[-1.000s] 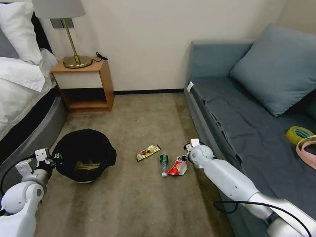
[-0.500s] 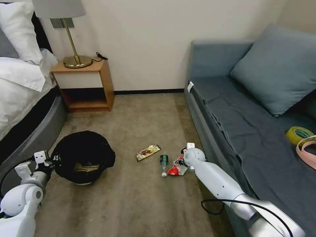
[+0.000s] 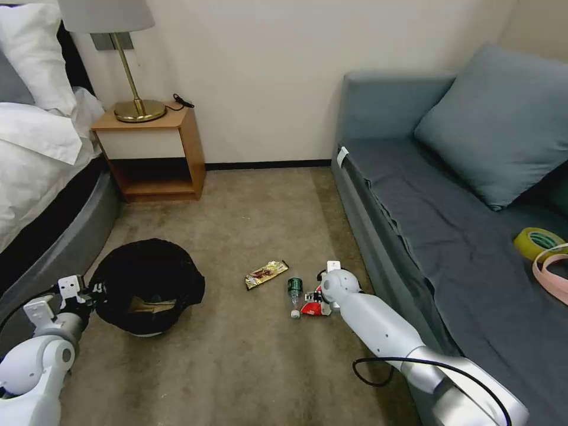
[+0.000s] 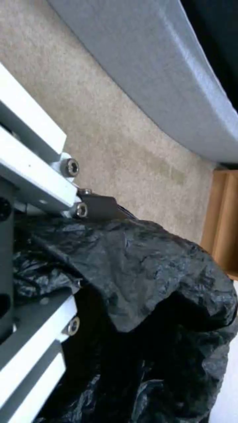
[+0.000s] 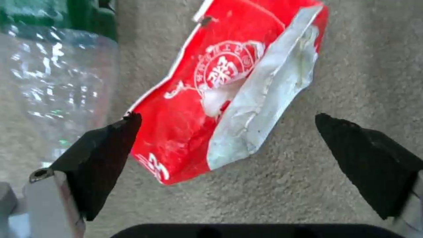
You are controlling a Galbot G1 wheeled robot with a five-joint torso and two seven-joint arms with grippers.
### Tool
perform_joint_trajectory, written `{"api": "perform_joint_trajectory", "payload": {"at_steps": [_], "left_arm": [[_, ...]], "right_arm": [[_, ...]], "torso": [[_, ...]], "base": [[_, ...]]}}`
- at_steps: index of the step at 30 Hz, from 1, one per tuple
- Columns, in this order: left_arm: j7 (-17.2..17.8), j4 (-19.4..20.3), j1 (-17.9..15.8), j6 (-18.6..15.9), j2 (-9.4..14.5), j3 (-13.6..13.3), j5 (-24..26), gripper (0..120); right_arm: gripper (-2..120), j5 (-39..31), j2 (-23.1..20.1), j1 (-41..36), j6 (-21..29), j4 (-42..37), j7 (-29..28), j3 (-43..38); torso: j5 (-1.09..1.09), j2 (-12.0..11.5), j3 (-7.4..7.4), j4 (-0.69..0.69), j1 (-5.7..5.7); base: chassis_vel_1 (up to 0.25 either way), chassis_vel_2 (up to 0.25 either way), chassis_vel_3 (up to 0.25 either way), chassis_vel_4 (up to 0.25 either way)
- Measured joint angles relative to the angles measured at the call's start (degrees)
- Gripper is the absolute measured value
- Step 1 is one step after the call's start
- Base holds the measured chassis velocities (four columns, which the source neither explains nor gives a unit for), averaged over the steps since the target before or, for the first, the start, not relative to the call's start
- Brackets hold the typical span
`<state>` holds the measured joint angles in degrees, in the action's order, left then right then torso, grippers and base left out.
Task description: Pick up the trash bin, then pick up the garbage on the floor and place it into the trash bin.
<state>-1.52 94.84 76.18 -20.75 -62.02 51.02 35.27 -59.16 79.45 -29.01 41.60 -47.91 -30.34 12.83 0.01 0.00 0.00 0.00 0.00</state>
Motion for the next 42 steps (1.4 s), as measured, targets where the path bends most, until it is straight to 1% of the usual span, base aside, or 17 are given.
{"api": "perform_joint_trajectory", "payload": {"at_steps": [4, 6, 7, 10, 11, 12, 14, 15, 16, 17, 20, 22, 25, 27, 29, 31, 42], "left_arm": [[-0.05, 0.15, 0.57, 0.18, -0.04, 0.09, -0.06, 4], [-0.08, 0.30, 0.72, 0.29, -0.21, 0.05, -0.27, 4], [-0.08, 0.30, 0.72, 0.29, -0.21, 0.05, -0.27, 4], [-0.10, 0.46, 0.58, 0.30, -0.34, -0.26, -0.53, 4], [-0.10, 0.51, 0.44, 0.31, -0.36, -0.31, -0.58, 4], [-0.10, 0.51, 0.44, 0.31, -0.36, -0.31, -0.58, 4], [-0.10, 0.67, 0.10, 0.31, -0.39, -0.42, -0.64, 4], [-0.10, 0.70, 0.04, 0.30, -0.40, -0.44, -0.65, 4], [-0.10, 0.73, -0.03, 0.27, -0.43, -0.48, -0.69, 4], [-0.10, 0.73, -0.03, 0.27, -0.43, -0.48, -0.69, 4], [-0.08, 0.73, -0.12, 0.20, -0.63, -0.59, -0.91, 4], [-0.08, 0.75, -0.12, 0.18, -0.72, -0.64, -0.97, 4], [-0.05, 0.96, -0.19, 0.07, -0.99, -0.72, -1.16, 4], [-0.05, 0.99, -0.21, 0.06, -1.01, -0.72, -1.16, 4], [-0.02, 1.09, -0.33, -0.01, -1.07, -0.74, -1.18, 4], [0.02, 1.18, -0.41, -0.11, -1.09, -0.74, -1.19, 4], [0.13, 1.82, -0.37, -0.28, -1.36, -0.84, -1.38, 4]], "right_arm": [[98, 1.25, 0.33, -0.01, -0.51, 1.35, 1.08, -0.09], [88, 1.68, 0.34, -0.05, -0.84, 1.75, 1.70, -0.18], [88, 1.68, 0.34, -0.05, -0.84, 1.75, 1.70, -0.18], [73, 2.22, 0.20, -0.12, -1.33, 2.07, 2.34, -0.19], [69, 2.28, 0.19, -0.15, -1.44, 2.14, 2.43, -0.19], [69, 2.28, 0.19, -0.15, -1.44, 2.14, 2.43, -0.19], [59, 2.55, 0.10, -0.27, -1.83, 2.27, 2.75, -0.16], [57, 2.62, 0.10, -0.29, -1.91, 2.33, 2.80, -0.17], [51, 2.76, 0.13, -0.32, -2.07, 2.46, 2.94, -0.21], [51, 2.76, 0.13, -0.32, -2.07, 2.46, 2.94, -0.21], [37, 3.10, 0.15, -0.51, -2.44, 2.56, 3.37, -0.26], [34, 3.20, 0.15, -0.58, -2.49, 2.56, 3.44, -0.27], [19, 3.55, 0.04, -0.80, -2.76, 2.56, 3.64, -0.39], [16, 3.60, 0.01, -0.80, -2.81, 2.56, 3.66, -0.41], [6, 3.81, -0.27, -0.80, -3.03, 2.51, 3.78, -0.47], [0, 4.00, -0.54, -0.80, -3.20, 2.43, 4.02, -0.65], [0, 3.87, -2.10, -1.04, -3.44, -0.39, 3.72, -0.99]], "torso": [[0.00, 0.00, 0.00, 0.00, 0.00], [0.00, 0.00, 0.00, 0.00, 0.00], [0.00, 0.00, 0.00, 0.00, 0.00], [0.00, 0.00, 0.00, 0.00, 0.00], [0.00, 0.00, 0.00, 0.00, 0.00], [0.00, 0.00, 0.00, 0.00, 0.00], [0.01, 0.00, 0.00, -0.01, 0.00], [0.01, 0.00, 0.00, -0.01, 0.00], [0.01, 0.00, 0.00, -0.01, 0.00], [0.01, 0.00, 0.00, -0.01, 0.00], [0.01, 0.00, 0.00, 0.00, 0.00], [0.01, 0.00, 0.00, 0.00, 0.00], [0.00, 0.00, 0.00, -0.01, 0.00], [0.01, 0.00, 0.00, -0.01, 0.00], [0.00, 0.00, 0.00, -0.01, 0.00], [0.01, 0.00, 0.00, -0.01, 0.00], [0.01, 0.00, 0.00, 0.00, 0.00]], "base": [[0.000, 0.000, 0.000, 0.000], [0.000, 0.000, 0.000, 0.000], [0.000, 0.000, 0.000, 0.000], [0.000, 0.000, 0.000, 0.000], [0.000, 0.000, 0.000, 0.000], [0.000, 0.000, 0.000, 0.000], [0.000, 0.000, 0.000, 0.000], [0.000, 0.000, 0.000, 0.000], [0.000, 0.000, 0.000, 0.000], [0.000, 0.000, 0.000, 0.000], [0.000, 0.000, 0.000, 0.000], [0.000, 0.000, 0.000, 0.000], [0.000, 0.000, 0.000, 0.000], [0.000, 0.000, 0.000, 0.000], [0.000, 0.000, 0.000, 0.000], [0.000, 0.000, 0.000, 0.000], [0.000, 0.000, 0.000, 0.000]]}}
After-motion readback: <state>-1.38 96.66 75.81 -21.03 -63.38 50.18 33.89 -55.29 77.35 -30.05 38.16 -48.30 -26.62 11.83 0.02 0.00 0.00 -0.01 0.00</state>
